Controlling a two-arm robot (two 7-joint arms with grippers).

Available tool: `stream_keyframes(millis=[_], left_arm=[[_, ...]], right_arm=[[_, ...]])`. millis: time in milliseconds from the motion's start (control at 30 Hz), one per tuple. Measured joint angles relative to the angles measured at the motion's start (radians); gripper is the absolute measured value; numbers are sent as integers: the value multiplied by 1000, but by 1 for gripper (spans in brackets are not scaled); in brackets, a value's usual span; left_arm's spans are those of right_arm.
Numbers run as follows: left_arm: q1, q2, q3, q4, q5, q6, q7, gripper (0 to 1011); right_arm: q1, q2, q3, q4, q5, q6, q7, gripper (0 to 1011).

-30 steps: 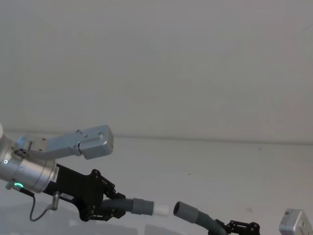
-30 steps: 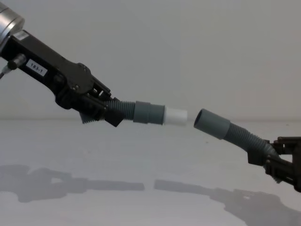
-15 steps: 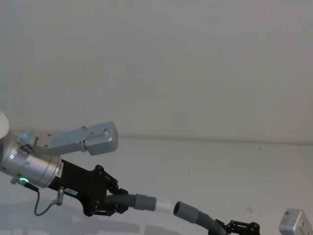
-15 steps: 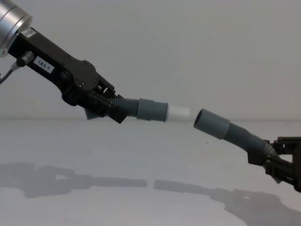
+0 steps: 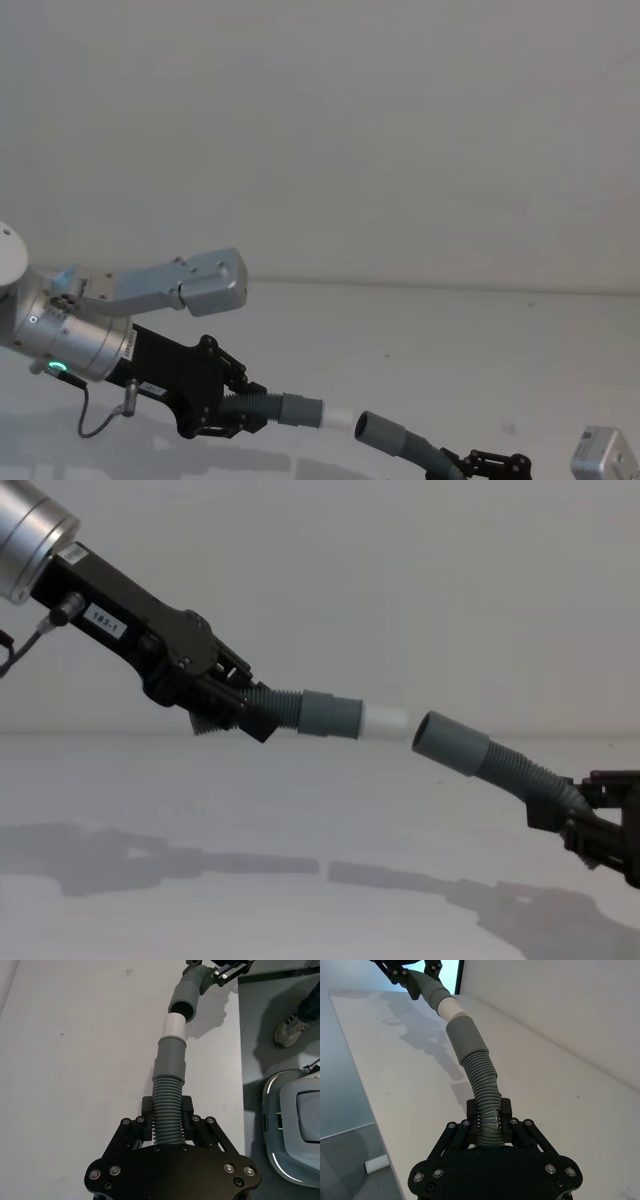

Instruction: Use both hands to pick up one end of the pipe from the table, align the ends, and insert them.

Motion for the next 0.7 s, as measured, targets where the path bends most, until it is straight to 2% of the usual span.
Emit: stream_keyframes(millis=[700], left_arm=[[-25,-23,25,41,-10,-28,-6,299]], right_arm=[[0,0,0,0,0,0,0,233]])
